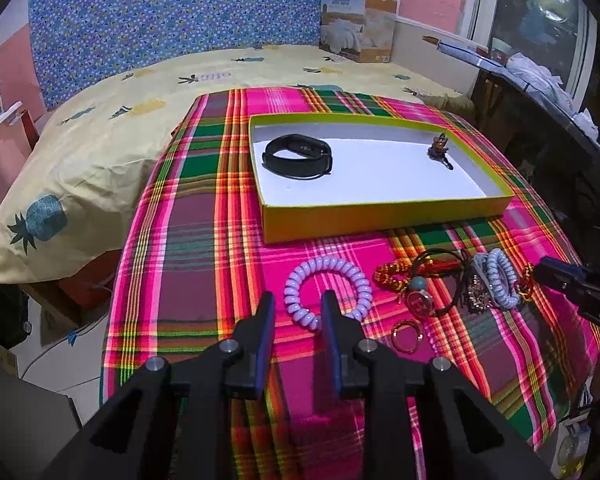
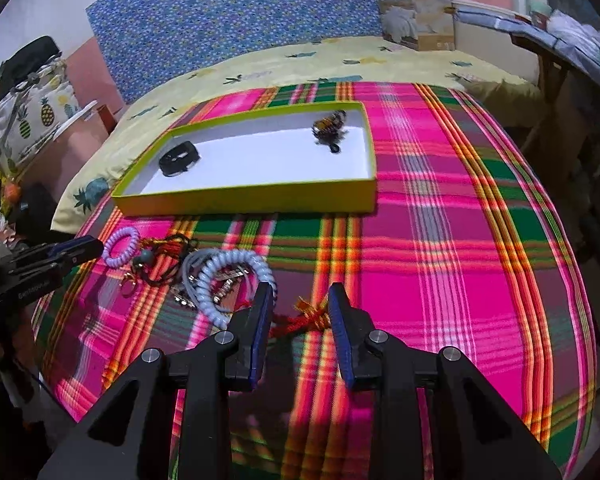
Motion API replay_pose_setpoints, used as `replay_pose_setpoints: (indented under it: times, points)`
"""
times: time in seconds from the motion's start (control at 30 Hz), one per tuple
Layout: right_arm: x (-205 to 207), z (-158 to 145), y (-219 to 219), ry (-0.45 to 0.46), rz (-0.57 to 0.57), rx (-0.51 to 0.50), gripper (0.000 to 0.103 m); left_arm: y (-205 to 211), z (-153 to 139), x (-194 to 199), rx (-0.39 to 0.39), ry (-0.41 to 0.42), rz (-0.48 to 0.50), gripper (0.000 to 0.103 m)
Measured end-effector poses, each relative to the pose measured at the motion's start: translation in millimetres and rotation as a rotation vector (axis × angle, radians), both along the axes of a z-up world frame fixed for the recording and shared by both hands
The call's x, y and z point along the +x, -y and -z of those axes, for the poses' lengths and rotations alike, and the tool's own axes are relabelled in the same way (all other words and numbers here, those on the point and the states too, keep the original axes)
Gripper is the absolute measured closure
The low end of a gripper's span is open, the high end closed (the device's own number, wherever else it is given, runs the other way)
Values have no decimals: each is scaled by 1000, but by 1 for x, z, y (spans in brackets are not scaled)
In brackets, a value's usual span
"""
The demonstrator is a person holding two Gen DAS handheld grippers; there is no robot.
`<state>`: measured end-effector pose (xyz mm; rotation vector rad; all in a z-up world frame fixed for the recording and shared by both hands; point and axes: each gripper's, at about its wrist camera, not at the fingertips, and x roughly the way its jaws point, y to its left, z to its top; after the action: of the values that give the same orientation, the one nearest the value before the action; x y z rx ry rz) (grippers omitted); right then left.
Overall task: Organize jewelry
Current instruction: 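Grasp the lavender coil hair tie with the left gripper while the right gripper grasps the red tassel charm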
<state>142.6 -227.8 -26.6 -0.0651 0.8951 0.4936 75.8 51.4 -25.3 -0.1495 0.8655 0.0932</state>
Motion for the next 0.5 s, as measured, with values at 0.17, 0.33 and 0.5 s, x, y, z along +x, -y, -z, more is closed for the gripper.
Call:
replay_pose_setpoints:
  times: [0.17,0.33,0.5]
  points:
    - [2,6,7,-36,49,0,73,0,3,3,3,-6,-3,78]
    - [5,12,1,-47,48,-10,73,0,5,5,4,-12,-5,78]
    - [7,13,-5,-24,39,-42,81,0,9,9,9,-22,-14,78]
